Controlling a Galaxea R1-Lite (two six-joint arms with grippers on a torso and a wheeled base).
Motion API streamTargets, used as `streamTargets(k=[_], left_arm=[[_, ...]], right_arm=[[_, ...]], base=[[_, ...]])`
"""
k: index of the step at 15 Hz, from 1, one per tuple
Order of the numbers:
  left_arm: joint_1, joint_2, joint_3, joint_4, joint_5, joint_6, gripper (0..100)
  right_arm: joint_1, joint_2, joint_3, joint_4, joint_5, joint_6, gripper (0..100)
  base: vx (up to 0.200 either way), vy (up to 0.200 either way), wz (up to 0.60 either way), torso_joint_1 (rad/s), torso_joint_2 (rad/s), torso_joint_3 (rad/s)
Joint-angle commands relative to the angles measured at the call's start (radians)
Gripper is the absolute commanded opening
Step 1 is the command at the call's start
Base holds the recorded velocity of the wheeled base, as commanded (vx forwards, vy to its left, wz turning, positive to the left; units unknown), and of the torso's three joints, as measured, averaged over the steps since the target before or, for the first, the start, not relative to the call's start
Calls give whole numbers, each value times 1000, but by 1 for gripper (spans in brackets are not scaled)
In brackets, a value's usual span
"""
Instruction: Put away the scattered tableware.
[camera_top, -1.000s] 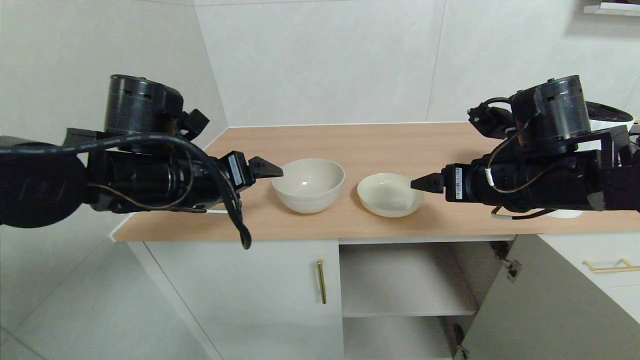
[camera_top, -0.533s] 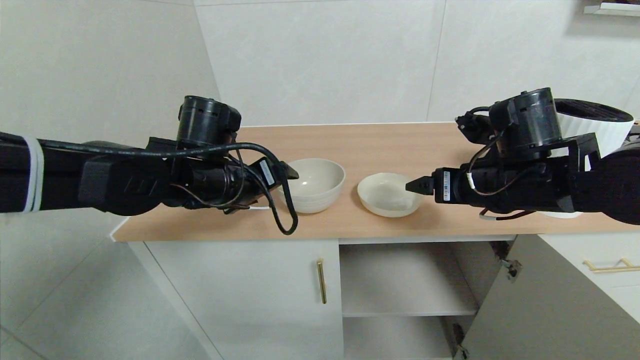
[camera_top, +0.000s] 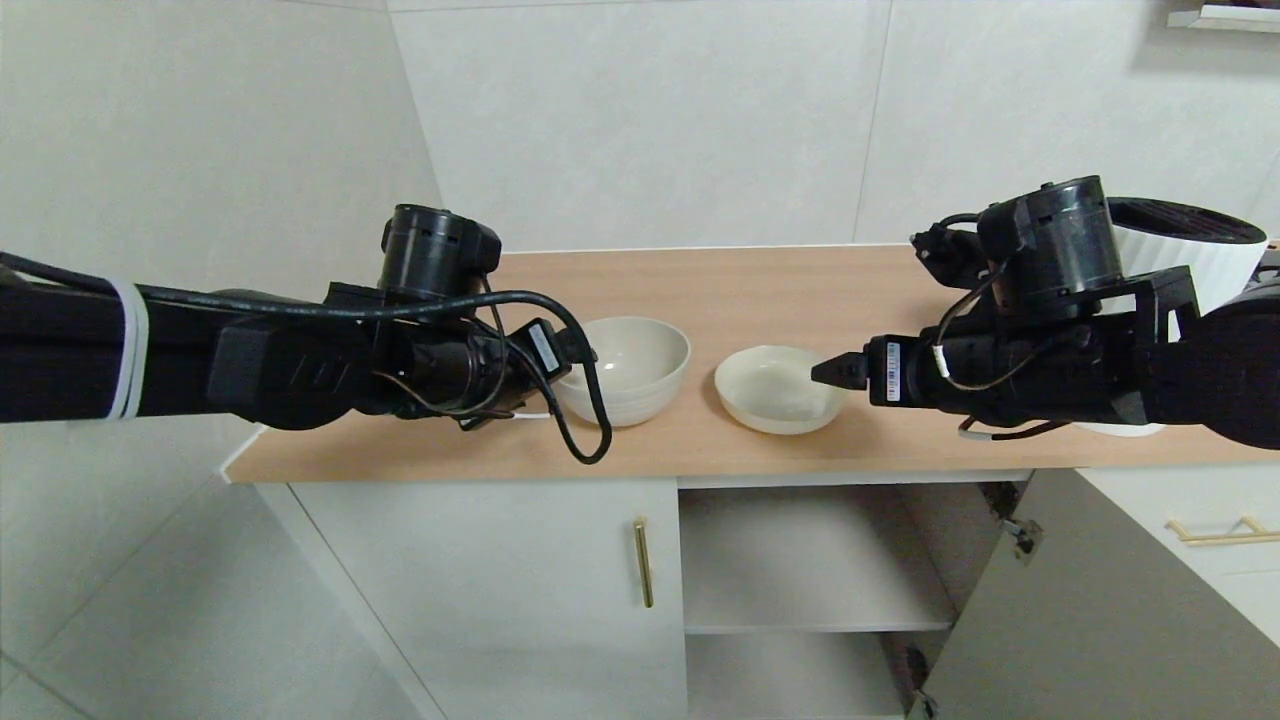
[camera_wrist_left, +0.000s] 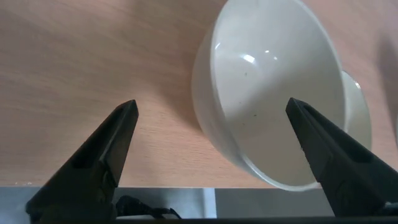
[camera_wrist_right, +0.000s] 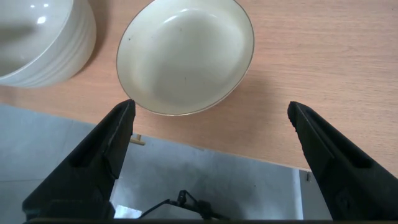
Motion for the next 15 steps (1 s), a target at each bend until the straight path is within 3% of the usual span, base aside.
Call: streamTargets(k=[1,10,15], left_arm=[[0,3,-1,0,0,0,0],[0,-21,1,1,0,0,0],[0,-23,1,1,1,0,0]], right_arm=[[0,-5,-1,0,0,0,100],[0,7,-15,2,-14,2,100],[-16,127,-75,0,-155,2,100]], base=[[0,0,0,0,0,0],[0,0,0,0,0,0],[0,0,0,0,0,0]])
